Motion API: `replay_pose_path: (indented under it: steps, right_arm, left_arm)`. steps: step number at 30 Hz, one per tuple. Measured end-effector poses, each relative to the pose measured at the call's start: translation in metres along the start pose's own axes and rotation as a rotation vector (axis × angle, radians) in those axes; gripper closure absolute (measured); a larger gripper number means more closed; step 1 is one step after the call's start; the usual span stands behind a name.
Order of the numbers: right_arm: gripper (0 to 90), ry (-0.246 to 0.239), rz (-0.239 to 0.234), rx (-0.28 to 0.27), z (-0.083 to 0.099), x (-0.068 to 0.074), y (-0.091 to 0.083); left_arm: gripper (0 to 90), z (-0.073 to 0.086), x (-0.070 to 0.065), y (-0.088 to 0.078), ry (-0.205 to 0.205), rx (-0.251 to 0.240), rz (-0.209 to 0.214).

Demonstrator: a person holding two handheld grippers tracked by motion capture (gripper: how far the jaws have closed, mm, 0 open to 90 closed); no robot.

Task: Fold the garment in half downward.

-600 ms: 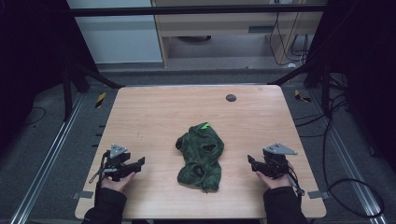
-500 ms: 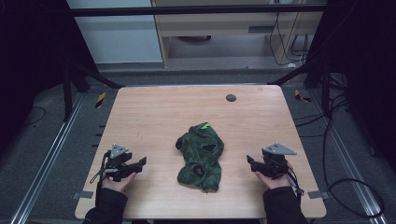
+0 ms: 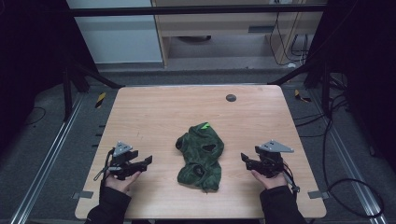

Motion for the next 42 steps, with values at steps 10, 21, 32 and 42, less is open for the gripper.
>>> replay_pose_path:
  steps: [10, 21, 32, 42]
  right_arm:
    - [34.7, -0.013, -0.030, -0.006, -0.016, 0.012, 0.009]
    - [37.2, -0.020, -0.069, -0.015, -0.035, 0.026, 0.017]
    - [38.8, -0.023, -0.074, -0.026, -0.055, 0.032, 0.025]
    - [42.5, -0.029, -0.074, 0.004, -0.056, 0.034, 0.045]
  left_arm:
    - [32.2, -0.016, -0.005, 0.005, 0.020, -0.019, 0.028]
    - [32.5, -0.041, -0.004, 0.010, 0.037, -0.049, 0.036]
    - [32.6, -0.063, -0.015, 0.027, 0.056, -0.058, 0.058]
    - [34.9, -0.079, -0.018, 0.045, 0.054, -0.061, 0.067]
Point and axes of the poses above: each handheld gripper's, and its own axes: y roughly forward along the jaws, z roughly out of its underside, x roughly to its left, the point moved 9 cm from there along y, roughly forward along the jaws, and after that the axes turned 10 degrees about y, right-handed, at the moved point
